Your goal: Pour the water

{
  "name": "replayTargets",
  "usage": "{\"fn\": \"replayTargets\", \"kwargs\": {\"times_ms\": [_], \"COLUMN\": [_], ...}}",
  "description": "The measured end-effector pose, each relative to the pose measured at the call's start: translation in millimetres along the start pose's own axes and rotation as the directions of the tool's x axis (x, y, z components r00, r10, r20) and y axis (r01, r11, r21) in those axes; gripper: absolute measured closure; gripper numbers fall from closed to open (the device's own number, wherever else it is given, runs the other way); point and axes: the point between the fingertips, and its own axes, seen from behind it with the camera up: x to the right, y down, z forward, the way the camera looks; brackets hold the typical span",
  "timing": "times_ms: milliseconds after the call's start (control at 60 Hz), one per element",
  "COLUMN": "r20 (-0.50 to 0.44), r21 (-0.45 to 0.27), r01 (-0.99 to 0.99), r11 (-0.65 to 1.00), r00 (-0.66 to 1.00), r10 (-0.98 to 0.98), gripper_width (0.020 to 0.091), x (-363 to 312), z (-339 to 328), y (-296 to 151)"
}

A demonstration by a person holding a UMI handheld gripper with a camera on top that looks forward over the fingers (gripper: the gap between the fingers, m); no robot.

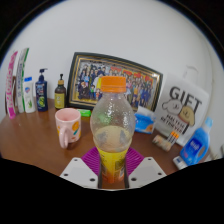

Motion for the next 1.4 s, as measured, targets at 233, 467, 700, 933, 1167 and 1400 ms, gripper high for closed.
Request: {"fn": "replayTargets", "kwargs": {"times_ms": [233, 467, 700, 933, 1167, 1400], "r20": [-0.218, -0.287, -0.261, -0.233, -0.149, 0.077], "r21": [-0.077, -0.207, -0.306, -0.254, -0.023, 0.023], "r01": [0.502, 0.905, 0.944, 0.965, 0.783, 0.104], "r11": [0.861, 0.372, -0.124, -0.060, 0.622, 0.994], "r00": [0.834, 0.308, -0.208, -0.121, 0.612, 0.991], "r10": [-0.506, -0.907, -0.943, -0.965, -0.777, -0.106], "gripper_width": [0.0812, 0.0812, 0.0812, 0.0812, 0.0813, 0.0813], "x": [49.7, 44.2, 21.0, 2.4, -13.3, -15.4], "z": [33.2, 76.7, 109.2, 111.6, 87.4, 95.3], "y": [-85.7, -143.2, -155.4, -147.9, -149.9, -134.7]}}
